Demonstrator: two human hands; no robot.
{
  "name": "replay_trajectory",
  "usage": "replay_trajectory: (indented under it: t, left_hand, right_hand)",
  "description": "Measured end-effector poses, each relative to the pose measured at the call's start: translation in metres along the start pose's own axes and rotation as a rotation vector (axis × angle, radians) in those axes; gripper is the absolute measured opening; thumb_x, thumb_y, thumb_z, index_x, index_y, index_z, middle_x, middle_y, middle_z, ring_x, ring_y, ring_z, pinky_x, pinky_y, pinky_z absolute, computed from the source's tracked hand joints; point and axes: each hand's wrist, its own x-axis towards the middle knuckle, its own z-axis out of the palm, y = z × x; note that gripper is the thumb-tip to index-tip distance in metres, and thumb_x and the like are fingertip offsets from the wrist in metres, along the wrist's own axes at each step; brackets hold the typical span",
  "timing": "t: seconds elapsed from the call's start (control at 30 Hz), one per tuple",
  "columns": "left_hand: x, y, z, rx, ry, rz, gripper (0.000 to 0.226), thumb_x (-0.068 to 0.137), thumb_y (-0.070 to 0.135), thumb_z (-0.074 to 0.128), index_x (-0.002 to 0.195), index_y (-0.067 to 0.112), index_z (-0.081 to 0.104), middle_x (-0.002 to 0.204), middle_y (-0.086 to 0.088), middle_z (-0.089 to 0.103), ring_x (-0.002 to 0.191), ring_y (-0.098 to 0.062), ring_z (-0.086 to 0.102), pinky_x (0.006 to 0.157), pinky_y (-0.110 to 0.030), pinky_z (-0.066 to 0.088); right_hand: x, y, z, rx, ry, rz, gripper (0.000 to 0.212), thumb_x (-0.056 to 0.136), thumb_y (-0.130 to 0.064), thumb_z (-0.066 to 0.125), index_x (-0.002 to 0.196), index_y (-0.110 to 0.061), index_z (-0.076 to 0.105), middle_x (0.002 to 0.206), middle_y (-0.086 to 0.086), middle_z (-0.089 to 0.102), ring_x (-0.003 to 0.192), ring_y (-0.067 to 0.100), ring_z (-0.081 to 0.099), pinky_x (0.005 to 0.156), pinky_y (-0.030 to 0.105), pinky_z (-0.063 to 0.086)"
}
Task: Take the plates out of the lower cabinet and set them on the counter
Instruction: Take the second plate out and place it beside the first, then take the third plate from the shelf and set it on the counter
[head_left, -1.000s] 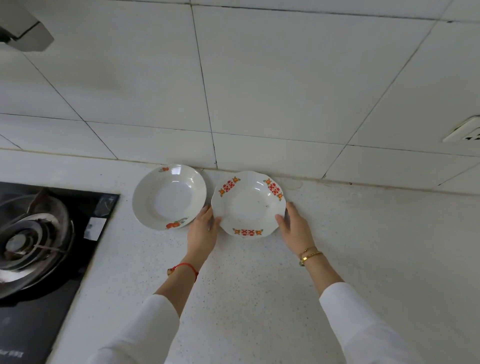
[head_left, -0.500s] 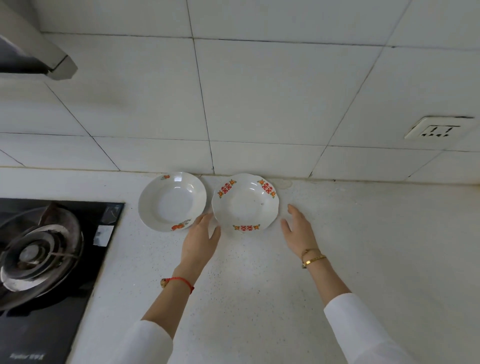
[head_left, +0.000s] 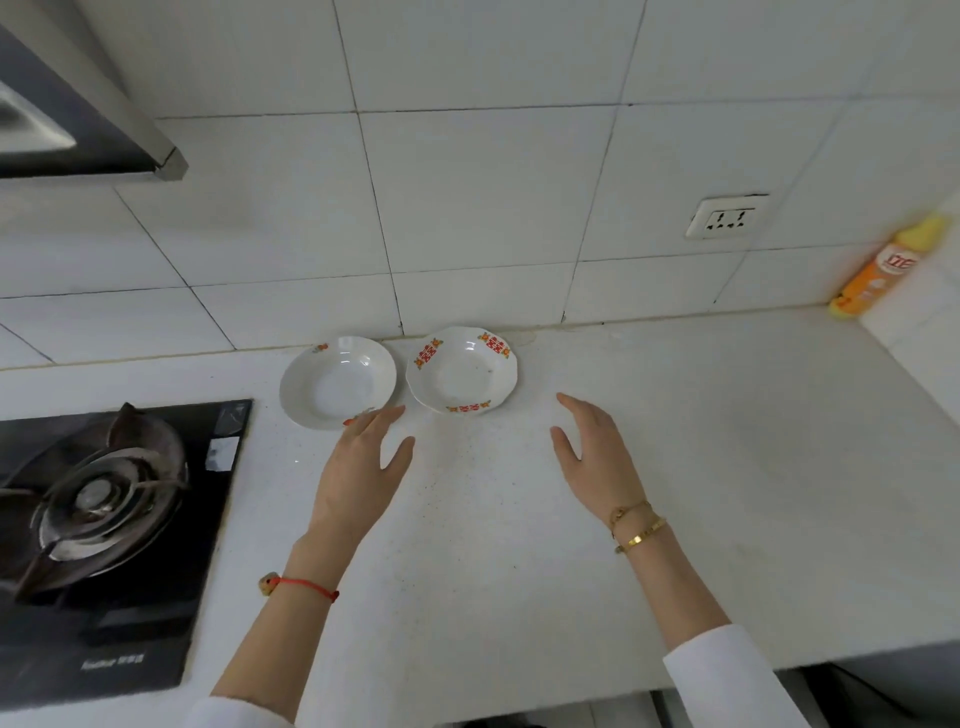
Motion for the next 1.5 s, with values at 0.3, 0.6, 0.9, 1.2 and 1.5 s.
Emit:
replay_trajectory:
  t: [0.3,0.6,0.9,1.2,1.5]
  left_hand:
    - [-0.08,0.025,-0.025,-0.035,0.048,0.085,0.04,0.091,0.025,0.062,0.13,0.015,0.059,0.13,-0.001,0.061,0.122,-0.02,0.056,0.102,-0.031,0.043]
    - [-0.193,0.06,-0.028,-0.037,0.077,0.13,0.039,0.092,0.024,0.062,0.13,0.017,0.058,0.129,0.001,0.062,0.118,-0.019,0.058,0.1,-0.029,0.045]
    - [-0.355,0.103,-0.006,-0.068,0.092,0.07,0.039,0.095,0.027,0.056,0.133,0.019,0.055,0.132,0.003,0.059,0.122,-0.012,0.053,0.101,-0.018,0.033]
    - [-0.457,0.127,0.009,-0.046,0.077,-0.008,0.038,0.094,0.025,0.057,0.131,0.018,0.058,0.126,0.002,0.062,0.115,-0.012,0.057,0.092,-0.017,0.038]
    - [-0.468,0.14,0.03,-0.075,0.028,-0.036,0.038,0.093,0.025,0.057,0.131,0.021,0.058,0.126,0.005,0.062,0.114,-0.012,0.058,0.094,-0.019,0.04]
  right_hand:
    - [-0.087,-0.014,-0.034,-0.015,0.048,-0.026,0.044,0.097,-0.024,0.047,0.14,-0.014,0.042,0.138,0.003,0.05,0.134,0.017,0.037,0.106,0.02,0.027]
    - [-0.194,0.0,-0.07,-0.003,0.021,-0.048,0.043,0.098,-0.025,0.046,0.14,-0.016,0.042,0.14,0.002,0.047,0.136,0.016,0.035,0.108,0.019,0.024]
    - [-0.342,0.04,-0.11,-0.007,-0.073,-0.092,0.043,0.099,-0.026,0.045,0.141,-0.017,0.04,0.141,-0.001,0.046,0.134,0.014,0.035,0.106,0.016,0.021]
    - [-0.433,0.08,-0.132,0.018,-0.107,-0.053,0.042,0.097,-0.026,0.046,0.138,-0.018,0.043,0.139,-0.001,0.05,0.133,0.015,0.04,0.104,0.019,0.027]
    - [-0.451,0.103,-0.137,-0.001,-0.086,-0.007,0.042,0.097,-0.028,0.047,0.139,-0.019,0.043,0.141,-0.001,0.049,0.134,0.015,0.04,0.104,0.019,0.028]
